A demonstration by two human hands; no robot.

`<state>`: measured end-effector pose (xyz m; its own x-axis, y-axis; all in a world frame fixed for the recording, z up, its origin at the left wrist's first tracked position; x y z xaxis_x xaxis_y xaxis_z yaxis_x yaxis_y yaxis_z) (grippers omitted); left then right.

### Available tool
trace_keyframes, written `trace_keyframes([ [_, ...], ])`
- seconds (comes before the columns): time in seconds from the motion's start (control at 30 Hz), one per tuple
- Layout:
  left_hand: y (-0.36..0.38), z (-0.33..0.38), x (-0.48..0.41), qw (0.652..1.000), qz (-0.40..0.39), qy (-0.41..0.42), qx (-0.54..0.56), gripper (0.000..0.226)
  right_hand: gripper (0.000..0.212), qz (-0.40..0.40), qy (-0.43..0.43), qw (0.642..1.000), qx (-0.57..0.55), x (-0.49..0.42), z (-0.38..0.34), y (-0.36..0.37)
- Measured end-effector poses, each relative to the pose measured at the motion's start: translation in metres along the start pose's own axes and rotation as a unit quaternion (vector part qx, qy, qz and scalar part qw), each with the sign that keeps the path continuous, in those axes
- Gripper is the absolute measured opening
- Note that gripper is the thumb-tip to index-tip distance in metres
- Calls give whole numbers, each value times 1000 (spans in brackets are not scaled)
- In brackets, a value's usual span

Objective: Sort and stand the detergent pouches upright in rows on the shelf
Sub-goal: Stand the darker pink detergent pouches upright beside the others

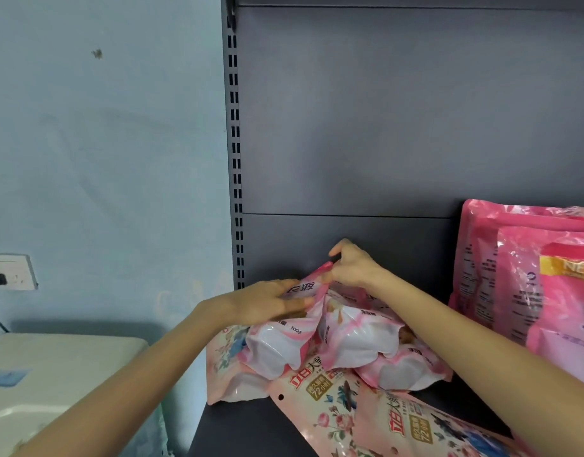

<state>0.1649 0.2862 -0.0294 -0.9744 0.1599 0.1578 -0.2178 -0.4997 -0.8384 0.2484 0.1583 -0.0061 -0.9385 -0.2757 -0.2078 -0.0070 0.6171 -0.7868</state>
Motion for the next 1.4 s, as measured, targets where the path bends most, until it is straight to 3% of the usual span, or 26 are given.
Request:
trace_keyframes([
  [0.17,0,-4,-10,998,14,-12,52,55,42,58,-1,992,-110,3,-1,0],
  [0.33,-3,-18,-26,992,50,-50,104,64,60,95,16,964,-247,12,2,2],
  [0.47,-8,-32,-37,980,78,-56,173,65,38,110,-1,943,-314,20,-6,-4],
  [0.57,-9,-38,-37,964,70,-55,252,68,23,107,-13,934,-341,25,-14,-8],
  [0.7,-4,-53,-39,923,28,-86,373,63,20,108,-29,921,-373,31,-22,-13],
  [0.83,-1,-53,-36,869,-26,-84,487,38,18,115,-41,909,-398,38,-26,-19],
  [0.93,-3,-47,-31,861,-34,-62,504,25,19,118,-47,903,-410,42,-28,-23],
  [1.17,-28,-35,-22,842,29,-7,539,13,20,138,-67,880,-449,52,-37,-40],
  [1.4,-51,-21,-5,824,51,36,564,12,18,162,-96,868,-459,65,-49,-59],
])
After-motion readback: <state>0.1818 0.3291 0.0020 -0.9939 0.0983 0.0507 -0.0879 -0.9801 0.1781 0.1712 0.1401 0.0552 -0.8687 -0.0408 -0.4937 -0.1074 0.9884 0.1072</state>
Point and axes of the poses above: each hand's wrist, its own x-axis away from the middle knuckle, its own y-axis out of the palm, z = x × y, the point moved 9 cm from there along -x, towards the middle knuckle, and after that the axes turned 12 degrees about -y, right-handed, at the moved point
